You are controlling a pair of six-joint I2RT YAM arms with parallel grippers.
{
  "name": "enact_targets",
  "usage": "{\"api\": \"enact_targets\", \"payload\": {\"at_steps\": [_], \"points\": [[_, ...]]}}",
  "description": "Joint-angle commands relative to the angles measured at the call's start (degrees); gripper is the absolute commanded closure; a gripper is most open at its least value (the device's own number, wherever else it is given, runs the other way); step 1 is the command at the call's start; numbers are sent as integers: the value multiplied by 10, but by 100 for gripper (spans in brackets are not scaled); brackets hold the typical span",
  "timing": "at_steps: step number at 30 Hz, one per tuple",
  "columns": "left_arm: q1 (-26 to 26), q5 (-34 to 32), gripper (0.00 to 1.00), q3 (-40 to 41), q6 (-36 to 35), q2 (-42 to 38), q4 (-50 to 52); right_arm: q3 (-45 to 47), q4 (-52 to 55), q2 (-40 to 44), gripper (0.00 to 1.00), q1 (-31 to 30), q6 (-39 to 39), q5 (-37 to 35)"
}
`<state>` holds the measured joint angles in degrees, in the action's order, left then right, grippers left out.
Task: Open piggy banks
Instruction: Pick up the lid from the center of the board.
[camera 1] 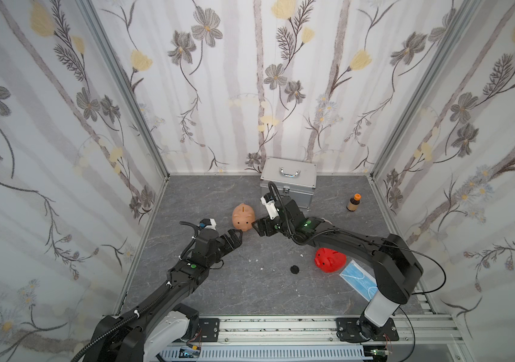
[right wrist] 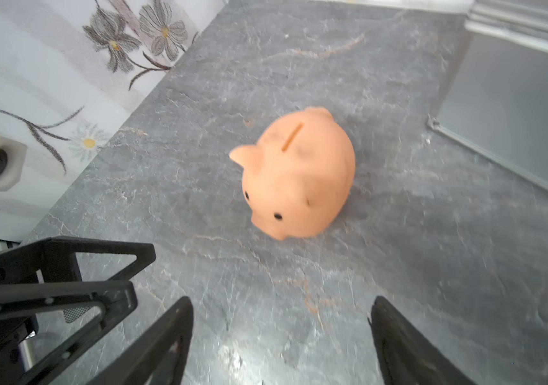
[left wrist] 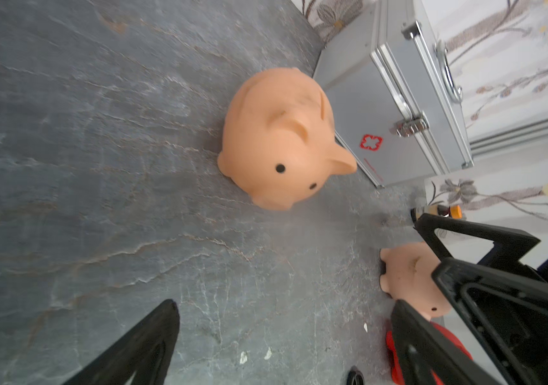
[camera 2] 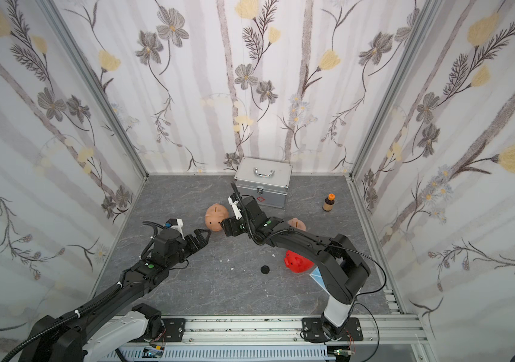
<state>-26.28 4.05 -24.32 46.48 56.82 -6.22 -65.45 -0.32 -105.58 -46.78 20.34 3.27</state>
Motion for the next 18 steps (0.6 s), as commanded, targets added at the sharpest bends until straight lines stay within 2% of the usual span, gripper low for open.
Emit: {"api": "enact_targets", "payload": {"at_steps": [1,5,8,15,18], "points": [[-47,-48,0,-9,-10,15,-2,63,-51,50,22,1,84,-54],[-94,-37,0,-26,-10,67,-44,170,-97,124,29,-1,119,-68],[-123,-16,0,-37,-4,117,-86,199,-51,161,28,-2,127,-87],[-174,7,0,-38,35,220,-171,267,27,222,34,-11,155,-78],[-198,10,0,-42,47,253,-196,267,86,230,45,-11,165,-64]]}}
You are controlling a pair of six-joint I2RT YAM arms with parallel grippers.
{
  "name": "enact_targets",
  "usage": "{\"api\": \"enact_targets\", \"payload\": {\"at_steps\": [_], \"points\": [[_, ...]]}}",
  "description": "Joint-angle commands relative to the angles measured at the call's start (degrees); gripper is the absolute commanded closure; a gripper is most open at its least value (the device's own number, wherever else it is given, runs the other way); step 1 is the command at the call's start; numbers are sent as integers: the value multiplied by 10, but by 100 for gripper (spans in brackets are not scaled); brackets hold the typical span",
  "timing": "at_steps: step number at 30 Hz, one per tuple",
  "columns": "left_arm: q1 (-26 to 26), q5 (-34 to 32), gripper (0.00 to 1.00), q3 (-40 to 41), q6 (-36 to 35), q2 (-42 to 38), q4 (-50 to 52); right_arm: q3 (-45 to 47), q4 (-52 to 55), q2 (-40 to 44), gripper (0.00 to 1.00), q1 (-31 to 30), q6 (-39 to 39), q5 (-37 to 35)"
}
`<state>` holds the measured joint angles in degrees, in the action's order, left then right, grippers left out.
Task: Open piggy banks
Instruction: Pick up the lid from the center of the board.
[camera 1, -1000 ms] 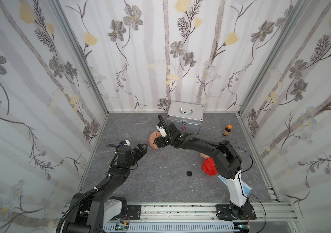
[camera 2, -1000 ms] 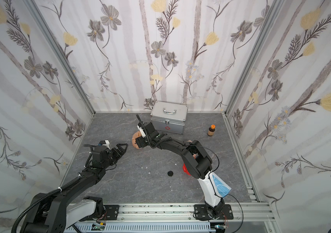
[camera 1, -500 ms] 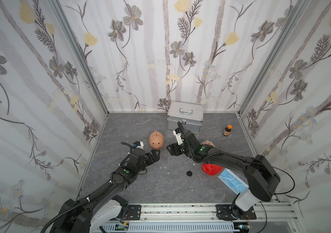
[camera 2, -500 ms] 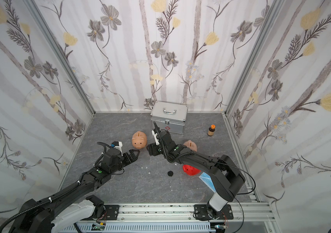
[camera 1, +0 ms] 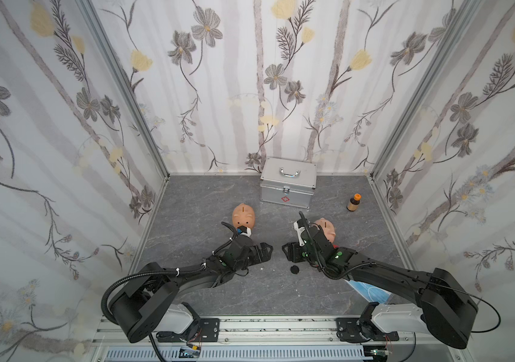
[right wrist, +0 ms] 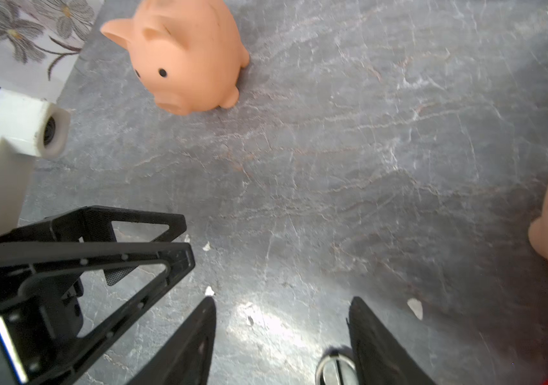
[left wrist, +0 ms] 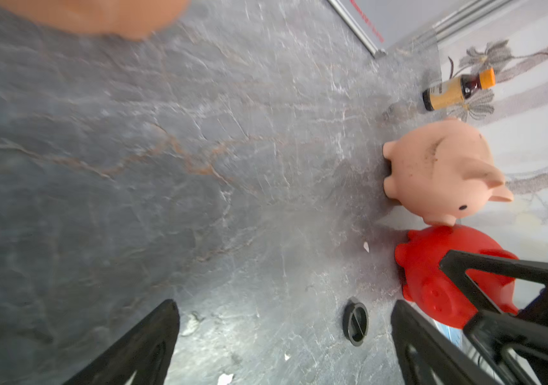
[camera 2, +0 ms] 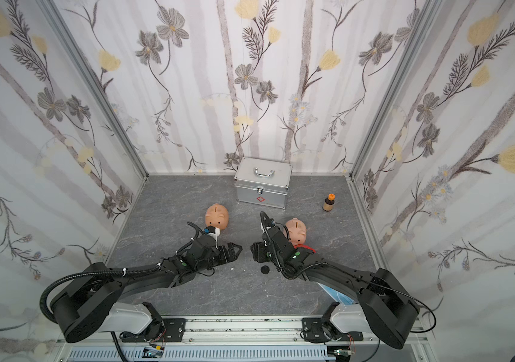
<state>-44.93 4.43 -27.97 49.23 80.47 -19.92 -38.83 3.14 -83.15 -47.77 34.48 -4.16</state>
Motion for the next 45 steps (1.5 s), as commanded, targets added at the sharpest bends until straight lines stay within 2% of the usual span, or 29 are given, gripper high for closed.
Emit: {"api": "enact_targets", "payload": {"at_steps": [1,6,8,11,17,28,45], "points": [[-21,9,0,-7,25,29,-68,0,72,6,50,-1,22,12],[-53,22,0,-18,54,84,-119,7,117,2,56,0,-3,49],[-60,24,0,-19,62,97,-130,1,135,-10,63,1,-7,55],[-65,20,0,-15,67,99,-130,-10,151,-32,72,2,-7,55],[-72,-3,0,11,83,83,-113,-34,159,-67,82,-1,-14,57],[-71,-17,0,36,95,75,-122,-70,171,-118,85,-2,-19,40],[-71,-14,0,38,101,85,-141,-70,174,-149,85,-9,-19,36]]}}
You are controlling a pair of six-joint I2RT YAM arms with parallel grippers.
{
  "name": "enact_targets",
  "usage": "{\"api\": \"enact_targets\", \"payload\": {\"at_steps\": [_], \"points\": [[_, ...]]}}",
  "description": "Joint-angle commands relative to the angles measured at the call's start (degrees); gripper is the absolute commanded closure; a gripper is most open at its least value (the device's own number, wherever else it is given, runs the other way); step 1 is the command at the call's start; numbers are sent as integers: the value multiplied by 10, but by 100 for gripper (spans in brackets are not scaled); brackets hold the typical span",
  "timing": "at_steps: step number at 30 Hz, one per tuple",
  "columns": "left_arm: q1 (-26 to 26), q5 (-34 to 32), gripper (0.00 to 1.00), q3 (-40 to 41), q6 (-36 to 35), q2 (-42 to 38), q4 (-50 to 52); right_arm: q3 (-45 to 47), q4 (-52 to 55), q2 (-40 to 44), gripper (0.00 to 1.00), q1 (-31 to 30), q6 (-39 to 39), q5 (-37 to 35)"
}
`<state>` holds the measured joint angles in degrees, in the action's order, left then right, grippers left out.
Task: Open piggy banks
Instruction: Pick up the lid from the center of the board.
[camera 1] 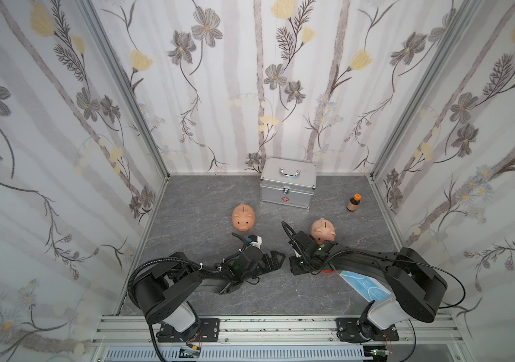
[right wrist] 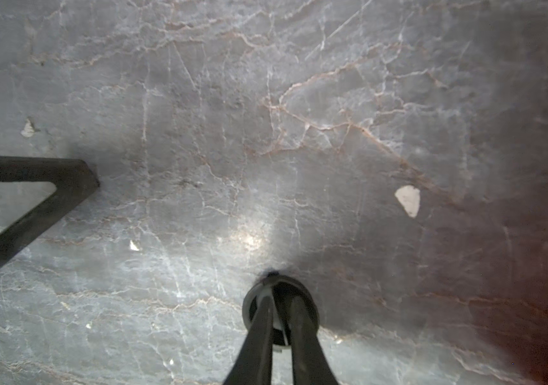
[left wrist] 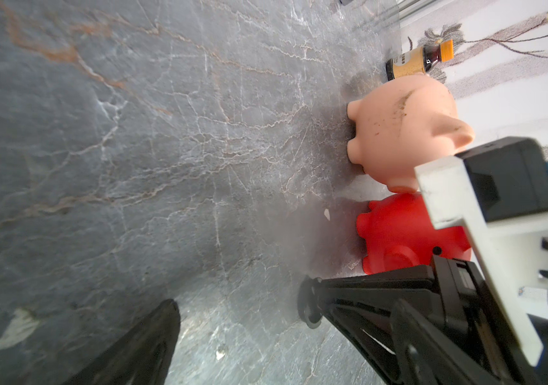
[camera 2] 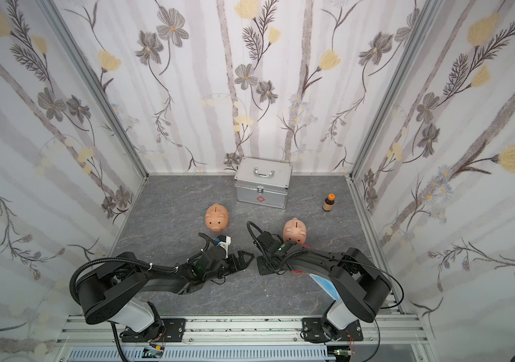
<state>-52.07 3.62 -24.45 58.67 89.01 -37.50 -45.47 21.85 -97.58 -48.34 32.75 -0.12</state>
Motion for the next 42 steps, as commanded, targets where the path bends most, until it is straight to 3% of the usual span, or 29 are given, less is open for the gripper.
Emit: {"api": "enact_targets", "payload": {"at_steps": [1,14,28,37,42], "points": [[0,-6,0,3,6,-1,35,-3,-13,-7,85,-3,-2,-5],[0,-11,0,13,13,-5,29,-26,53,-50,86,-30,12,-77],[2,-14,0,13,13,-8,30,-29,63,-65,100,-38,15,-76],[2,-35,0,12,-10,-48,71,-31,50,-28,100,-38,13,-79],[4,-74,0,-5,-45,-119,171,-23,-16,41,100,-38,1,-75]]}}
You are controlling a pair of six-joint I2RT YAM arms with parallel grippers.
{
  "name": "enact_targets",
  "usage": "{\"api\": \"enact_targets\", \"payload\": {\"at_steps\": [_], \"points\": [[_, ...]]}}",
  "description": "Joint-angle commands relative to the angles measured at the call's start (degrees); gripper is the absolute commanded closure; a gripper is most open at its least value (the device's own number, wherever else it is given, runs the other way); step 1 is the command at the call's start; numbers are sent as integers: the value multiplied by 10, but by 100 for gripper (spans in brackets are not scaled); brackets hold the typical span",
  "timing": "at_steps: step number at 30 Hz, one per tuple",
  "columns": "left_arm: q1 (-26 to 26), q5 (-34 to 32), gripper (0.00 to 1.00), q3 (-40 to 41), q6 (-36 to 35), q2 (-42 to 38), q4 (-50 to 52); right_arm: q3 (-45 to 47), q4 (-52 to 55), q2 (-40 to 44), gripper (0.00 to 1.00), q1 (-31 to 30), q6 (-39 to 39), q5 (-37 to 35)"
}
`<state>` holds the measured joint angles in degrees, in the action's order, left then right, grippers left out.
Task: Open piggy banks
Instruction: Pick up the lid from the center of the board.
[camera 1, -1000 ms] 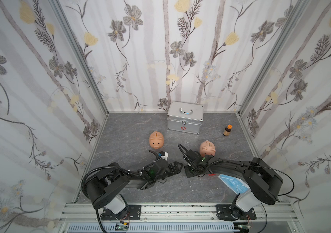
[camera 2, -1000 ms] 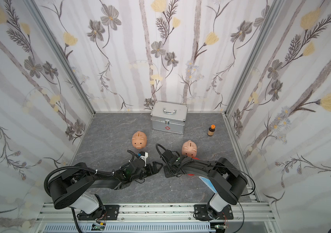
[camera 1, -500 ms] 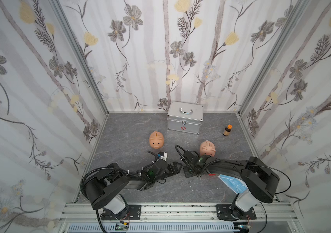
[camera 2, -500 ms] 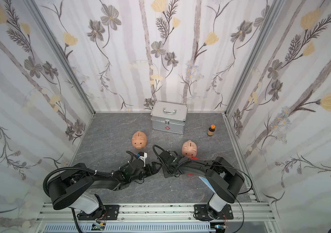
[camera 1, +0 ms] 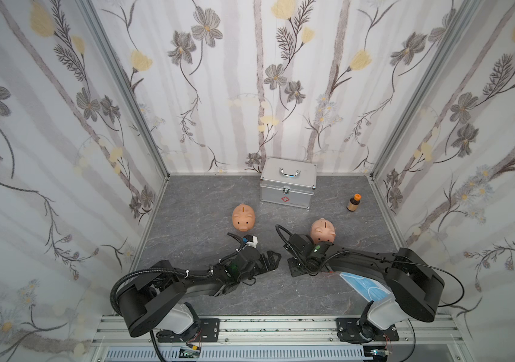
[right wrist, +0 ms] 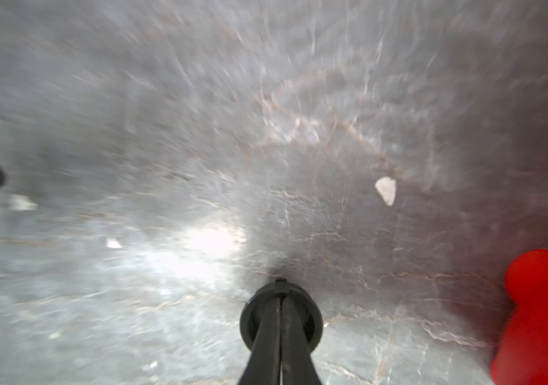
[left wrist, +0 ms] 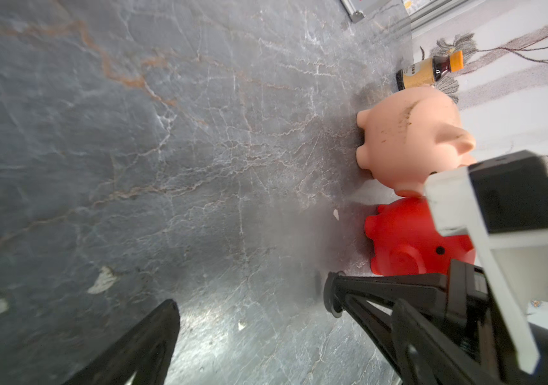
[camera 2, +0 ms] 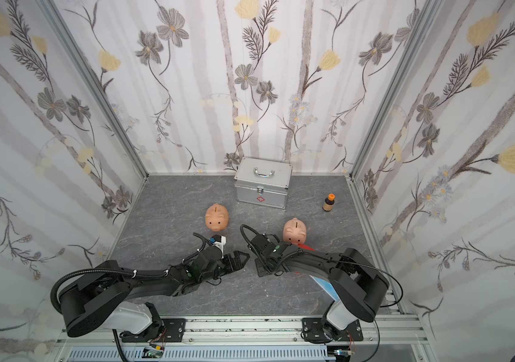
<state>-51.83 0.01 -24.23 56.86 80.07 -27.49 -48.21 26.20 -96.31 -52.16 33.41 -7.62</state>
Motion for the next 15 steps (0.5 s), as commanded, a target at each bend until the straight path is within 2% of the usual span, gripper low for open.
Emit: {"api": "enact_targets", "payload": {"at_steps": [1,6,8,12,15], "points": [[4,-45,0,-7,-32,-47,85,11,-83,42,100,0,-8,5],[25,-67,0,7,-54,-137,138,15,-162,75,100,1,6,7],[46,-52,0,14,-63,-168,148,15,-199,73,100,2,11,15],[97,-13,0,37,-67,-213,156,16,-304,31,100,4,27,41],[140,20,0,47,-69,-229,159,-22,-336,-21,100,5,44,69]]}}
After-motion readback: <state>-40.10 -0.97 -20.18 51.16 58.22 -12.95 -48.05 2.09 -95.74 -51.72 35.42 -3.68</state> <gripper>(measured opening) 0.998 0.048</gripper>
